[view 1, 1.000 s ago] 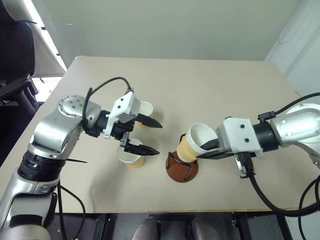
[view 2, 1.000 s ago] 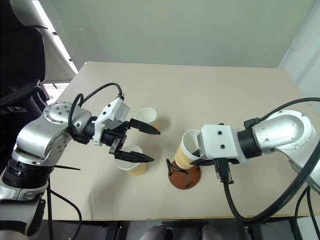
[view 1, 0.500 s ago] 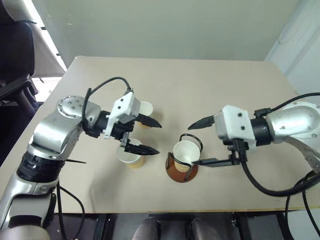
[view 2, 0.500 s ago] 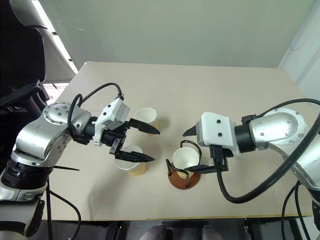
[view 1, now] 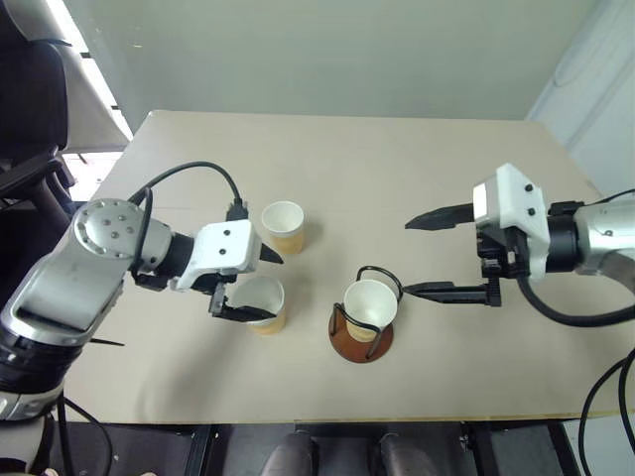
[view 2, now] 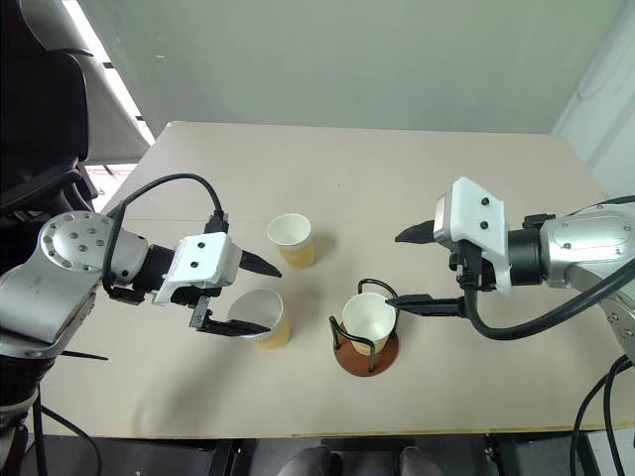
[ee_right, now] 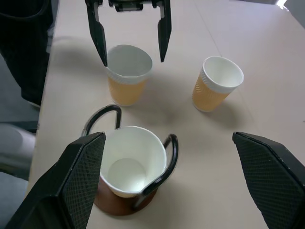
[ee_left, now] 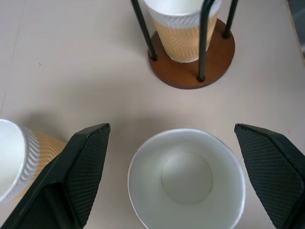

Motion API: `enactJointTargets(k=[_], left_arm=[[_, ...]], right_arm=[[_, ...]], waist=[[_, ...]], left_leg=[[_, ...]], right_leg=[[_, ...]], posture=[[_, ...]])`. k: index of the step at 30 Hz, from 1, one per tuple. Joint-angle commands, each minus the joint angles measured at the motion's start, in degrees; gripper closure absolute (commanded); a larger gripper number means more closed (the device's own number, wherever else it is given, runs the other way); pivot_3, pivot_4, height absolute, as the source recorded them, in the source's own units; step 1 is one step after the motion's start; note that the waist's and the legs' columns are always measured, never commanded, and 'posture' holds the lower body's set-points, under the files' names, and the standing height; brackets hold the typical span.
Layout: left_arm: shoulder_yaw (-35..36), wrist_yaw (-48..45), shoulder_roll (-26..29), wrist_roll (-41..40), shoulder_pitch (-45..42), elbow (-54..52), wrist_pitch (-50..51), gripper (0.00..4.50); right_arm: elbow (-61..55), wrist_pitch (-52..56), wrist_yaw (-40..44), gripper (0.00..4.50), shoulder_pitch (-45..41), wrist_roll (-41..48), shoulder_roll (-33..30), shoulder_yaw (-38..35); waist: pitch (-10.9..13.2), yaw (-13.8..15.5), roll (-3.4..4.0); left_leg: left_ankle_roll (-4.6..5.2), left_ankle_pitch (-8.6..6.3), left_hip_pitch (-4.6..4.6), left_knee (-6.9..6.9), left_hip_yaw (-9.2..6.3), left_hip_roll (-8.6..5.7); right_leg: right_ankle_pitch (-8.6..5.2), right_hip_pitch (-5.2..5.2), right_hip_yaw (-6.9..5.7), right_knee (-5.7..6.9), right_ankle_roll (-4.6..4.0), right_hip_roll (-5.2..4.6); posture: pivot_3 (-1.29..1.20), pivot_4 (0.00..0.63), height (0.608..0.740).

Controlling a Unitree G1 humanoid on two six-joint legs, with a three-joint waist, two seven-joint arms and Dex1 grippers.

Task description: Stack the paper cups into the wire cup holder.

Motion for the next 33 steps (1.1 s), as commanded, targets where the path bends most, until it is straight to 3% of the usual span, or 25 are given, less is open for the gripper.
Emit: enactJointTargets(k=[1, 12, 33], left_arm=[[2.28, 0.13, 2.17, 0.03, -0.68, -2.69, 0.79, 0.00], [1.13, -0.39, 7.79, 3.24, 1.65, -5.89, 1.97, 0.00], [-0.69, -1.45, 7.70, 4.89, 4.44, -6.91, 1.33, 0.00]], right_arm=[[-0.17, 0.47, 0.12, 0.13, -0.26, 3.27, -0.64, -3.61], [0.08, 0.79, 1.45, 0.13, 0.51, 6.50, -3.81, -4.48], [-0.09, 0.35, 1.65, 0.13, 0.86, 10.79, -6.53, -5.44]], waist=[[0.00, -0.01, 0.00], [0.00, -0.04, 0.00], [0.00, -0.03, 0.00]], left_leg=[[0.00, 0.00, 0.00, 0.00, 0.00, 0.00], [-0.03, -0.02, -0.01, -0.01, 0.00, 0.00], [-0.05, -0.04, 0.00, -0.02, 0.00, 0.00]], right_leg=[[0.00, 0.00, 0.00, 0.00, 0.00, 0.00], [0.00, 0.00, 0.01, -0.02, 0.00, 0.00], [0.00, -0.01, 0.01, 0.01, -0.01, 0.00]], posture=[[0.00, 0.150, 0.740], [0.00, 0.150, 0.740], [0.00, 0.150, 0.740]])
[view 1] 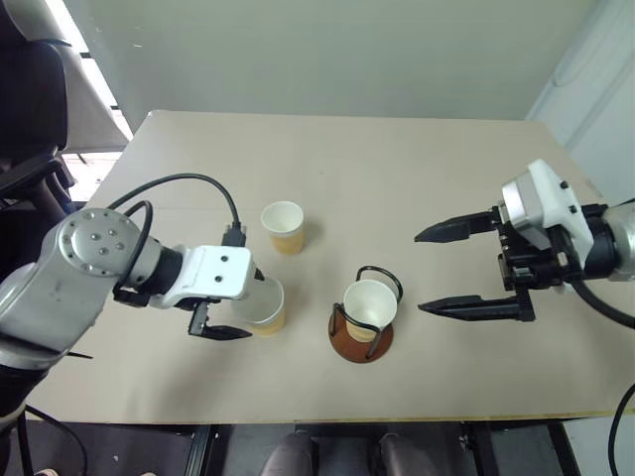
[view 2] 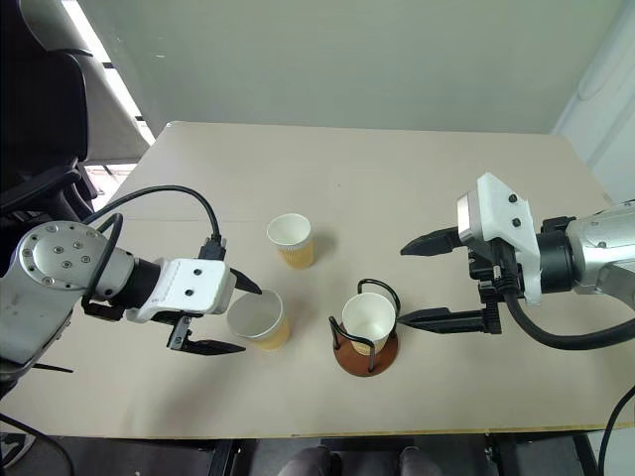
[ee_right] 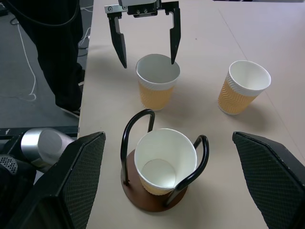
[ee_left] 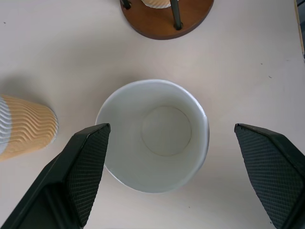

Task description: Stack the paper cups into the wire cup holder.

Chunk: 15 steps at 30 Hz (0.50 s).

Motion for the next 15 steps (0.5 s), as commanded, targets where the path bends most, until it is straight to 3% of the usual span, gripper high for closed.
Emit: enactJointTargets(k=[1, 15], left_arm=[[-0.27, -0.27, -0.05, 0.20, 0.25, -0.66, -0.18, 0.00], [-4.15, 0.36, -2.72, 4.27, 1.35, 2.63, -4.10, 0.00]], right_arm=[[-0.53, -0.62, -0.45, 0.13, -0.62, 0.77, -0.41, -1.91], [-1.33, -0.97, -1.88, 0.13, 0.12, 0.44, 0.36, -1.42]], waist=[[0.00, 0.00, 0.00], [0.00, 0.01, 0.00]], left_leg=[[0.00, 0.00, 0.00, 0.00, 0.00, 0.00], [0.00, 0.00, 0.00, 0.01, 0.00, 0.00]], right_leg=[[0.00, 0.00, 0.00, 0.00, 0.00, 0.00], [0.00, -0.01, 0.00, 0.02, 0.00, 0.00]], posture=[[0.00, 0.150, 0.740], [0.00, 0.150, 0.740]])
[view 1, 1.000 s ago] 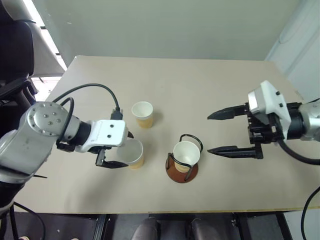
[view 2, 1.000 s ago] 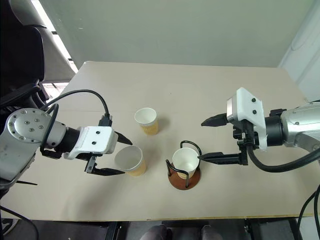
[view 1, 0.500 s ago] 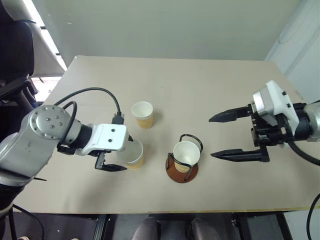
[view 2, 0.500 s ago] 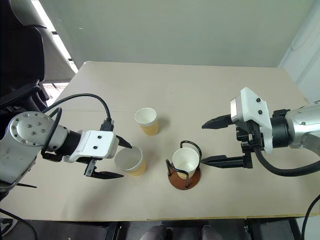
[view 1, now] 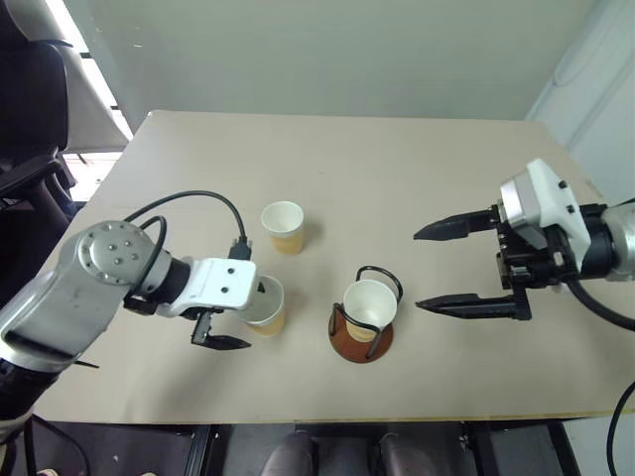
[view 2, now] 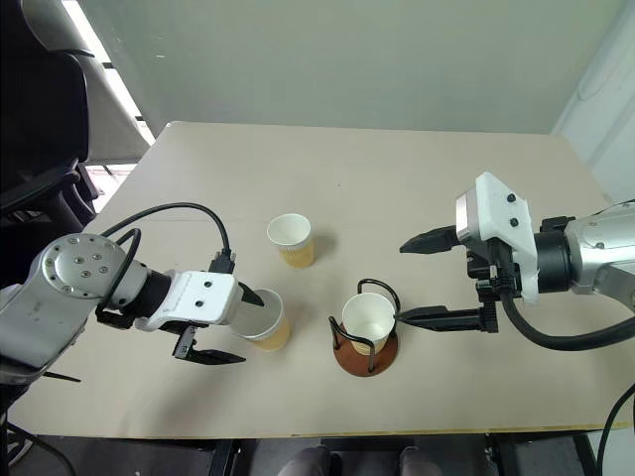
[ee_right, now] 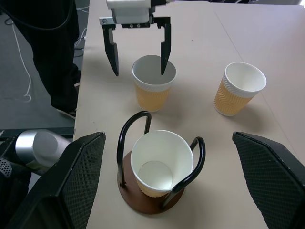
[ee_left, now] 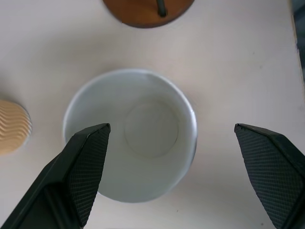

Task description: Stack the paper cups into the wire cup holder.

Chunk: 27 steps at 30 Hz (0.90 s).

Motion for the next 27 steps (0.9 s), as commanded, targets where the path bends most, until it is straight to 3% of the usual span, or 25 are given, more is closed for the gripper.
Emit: enactJointTargets(k=[1, 6, 8, 19, 20, 27], left_arm=[[-0.50, 0.40, -0.80, 1.68, 0.17, 0.46, -1.95, 0.00], [-1.59, -0.12, -2.14, 2.65, -0.10, 1.23, -3.07, 0.00], [-1.73, -0.34, -2.61, 2.73, -0.27, 1.48, -3.34, 0.37], [-0.76, -2.30, -5.56, -1.60, -4.49, 2.00, -0.08, 4.27], [-0.68, -2.42, -5.76, -2.04, -5.15, 2.12, 0.34, 4.47], [1.09, -3.47, -6.24, -5.74, -9.23, 2.00, 3.42, 4.47]], right_arm=[[-0.76, -0.88, -0.57, 0.13, 0.00, 0.37, -0.01, -1.43], [-0.85, -0.95, -0.89, 0.13, 0.11, 0.13, 0.10, -1.24], [-0.81, -0.97, -0.97, 0.07, 0.18, -0.07, 0.08, -1.17], [0.22, -8.17, 2.13, 0.07, 3.99, -4.99, 0.62, -1.55], [0.51, -9.53, 2.60, 0.07, 4.50, -5.72, 1.00, -1.59], [1.70, -13.52, 4.92, 0.07, 7.94, -8.39, 1.35, -0.86]], waist=[[0.00, -0.01, 0.00], [0.00, -0.01, 0.00], [0.00, -0.01, 0.00], [0.00, 0.02, 0.00], [0.00, 0.02, 0.00], [-0.01, 0.01, -0.01]], left_leg=[[0.01, 0.00, 0.00, 0.00, 0.00, 0.00], [0.01, 0.00, 0.00, 0.00, 0.00, 0.00], [0.01, -0.01, 0.00, 0.01, 0.01, 0.00], [0.01, 0.00, 0.00, 0.03, 0.00, 0.00], [0.01, -0.01, 0.00, 0.03, 0.01, 0.00], [0.01, -0.01, 0.00, 0.07, 0.02, 0.00]], right_leg=[[0.00, 0.00, 0.00, -0.01, 0.00, 0.00], [0.00, 0.00, 0.00, 0.01, 0.00, 0.00], [0.00, 0.00, 0.00, 0.01, 0.00, 0.00], [0.00, 0.00, 0.00, 0.04, 0.00, 0.00], [0.00, 0.00, 0.00, 0.05, 0.00, 0.00], [0.00, 0.00, 0.00, 0.09, 0.00, 0.00]], posture=[[0.00, 0.150, 0.740], [0.00, 0.150, 0.740], [0.00, 0.150, 0.740], [0.00, 0.150, 0.740], [0.00, 0.150, 0.740], [0.00, 0.150, 0.740]])
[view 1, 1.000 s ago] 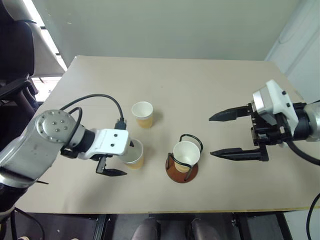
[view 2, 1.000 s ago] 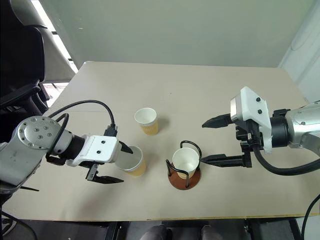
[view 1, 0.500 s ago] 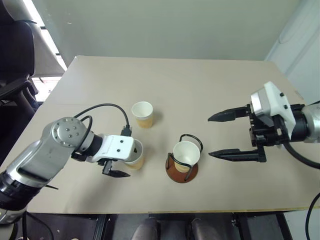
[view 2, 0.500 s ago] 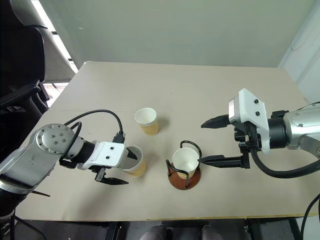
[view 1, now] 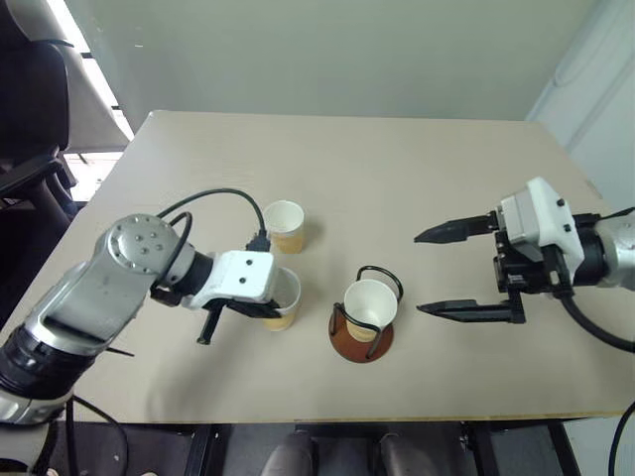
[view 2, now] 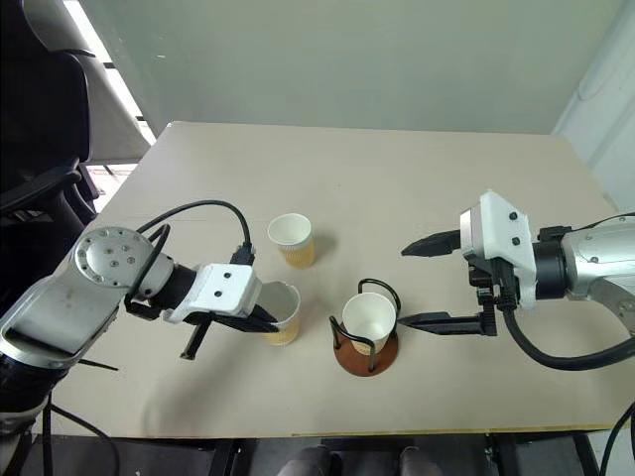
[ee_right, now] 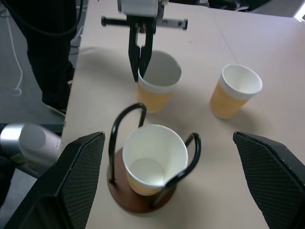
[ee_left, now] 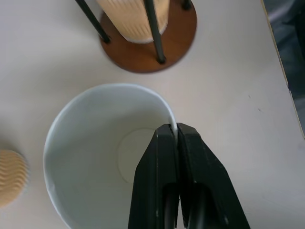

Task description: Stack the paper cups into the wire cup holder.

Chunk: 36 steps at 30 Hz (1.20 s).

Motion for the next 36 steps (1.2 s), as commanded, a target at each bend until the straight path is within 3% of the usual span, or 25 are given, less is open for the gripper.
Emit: enactJointTargets(k=[1, 20, 36], left_arm=[[3.64, -0.78, 0.46, -3.36, -1.99, -1.32, 1.86, 4.47], [7.25, -3.90, -4.10, -12.75, -20.47, 9.75, 5.23, 4.47], [-2.46, -10.12, -15.95, -15.57, -35.56, 17.48, 3.39, 4.47]], right_arm=[[0.11, -2.15, 1.16, 0.07, 0.65, -0.95, 0.00, -1.01], [1.25, -5.48, 6.25, 0.07, 7.92, -5.03, -3.16, -2.40], [-2.57, -3.85, 3.24, 0.07, 15.24, -5.10, -4.28, -8.24]], waist=[[0.00, -0.02, 0.00], [0.00, 0.13, -0.01], [0.01, 0.37, -0.02]], left_leg=[[0.00, 0.00, 0.00, 0.00, 0.00, 0.00], [0.01, 0.00, -0.04, 0.05, 0.01, 0.00], [0.11, -0.02, -0.14, 0.12, 0.01, 0.00]], right_leg=[[0.00, 0.00, 0.00, 0.01, 0.00, 0.00], [0.01, 0.02, 0.00, -0.01, 0.02, 0.00], [0.07, 0.05, 0.00, -0.17, 0.13, -0.01]], posture=[[0.00, 0.150, 0.740], [0.00, 0.150, 0.740], [0.00, 0.150, 0.740]])
